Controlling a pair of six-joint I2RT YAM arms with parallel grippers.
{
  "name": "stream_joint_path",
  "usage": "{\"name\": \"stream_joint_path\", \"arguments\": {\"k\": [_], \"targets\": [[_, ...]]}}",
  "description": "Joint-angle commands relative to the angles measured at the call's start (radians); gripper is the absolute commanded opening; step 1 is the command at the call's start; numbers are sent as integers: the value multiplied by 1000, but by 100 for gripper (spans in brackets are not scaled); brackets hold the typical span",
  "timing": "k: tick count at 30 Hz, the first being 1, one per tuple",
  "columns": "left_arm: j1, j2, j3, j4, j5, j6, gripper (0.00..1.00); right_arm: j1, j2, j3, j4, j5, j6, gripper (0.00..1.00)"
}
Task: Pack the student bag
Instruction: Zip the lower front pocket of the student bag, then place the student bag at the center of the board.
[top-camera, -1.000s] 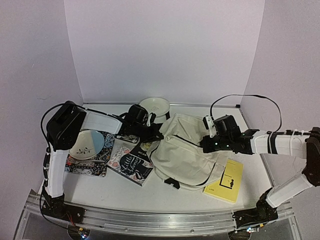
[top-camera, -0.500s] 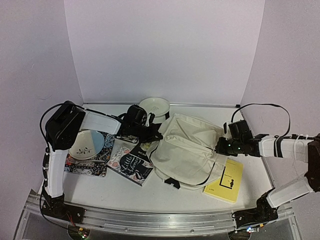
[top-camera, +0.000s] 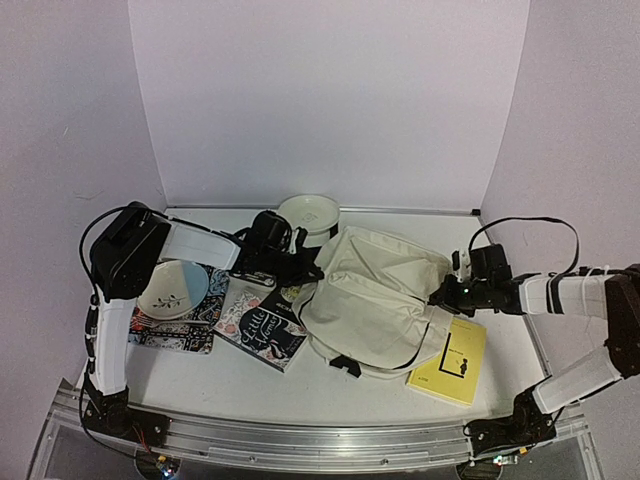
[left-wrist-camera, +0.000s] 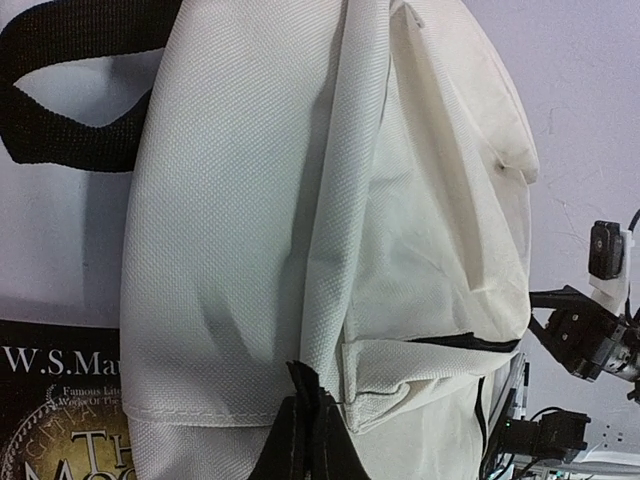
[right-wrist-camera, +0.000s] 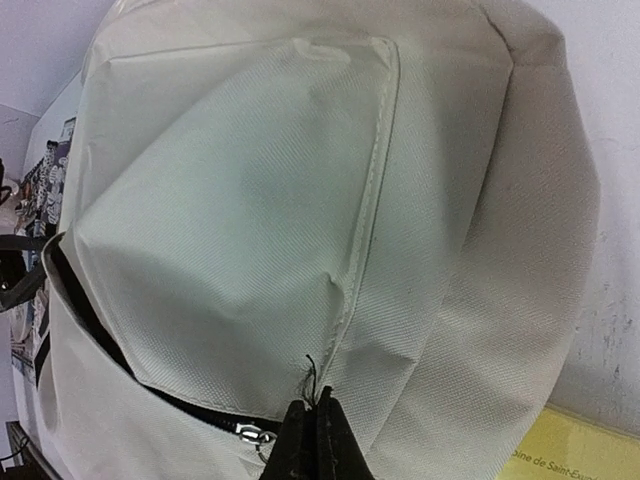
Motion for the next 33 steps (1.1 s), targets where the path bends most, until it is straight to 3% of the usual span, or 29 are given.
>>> {"name": "stream_joint_path", "arguments": {"k": [1, 10, 23, 33], "targets": [[32, -35, -12, -10, -73, -2, 0, -20, 60, -16, 33, -64, -22, 1], [-13, -102, -18, -9, -80, 56, 0, -20, 81, 84, 32, -23, -86, 5], [-39, -144, -23, -9, -138, 151, 9, -20, 153, 218, 42, 66, -180, 9], [-38, -157, -12, -20, -171, 270, 38, -5, 156, 249, 2, 43, -283, 34]]}}
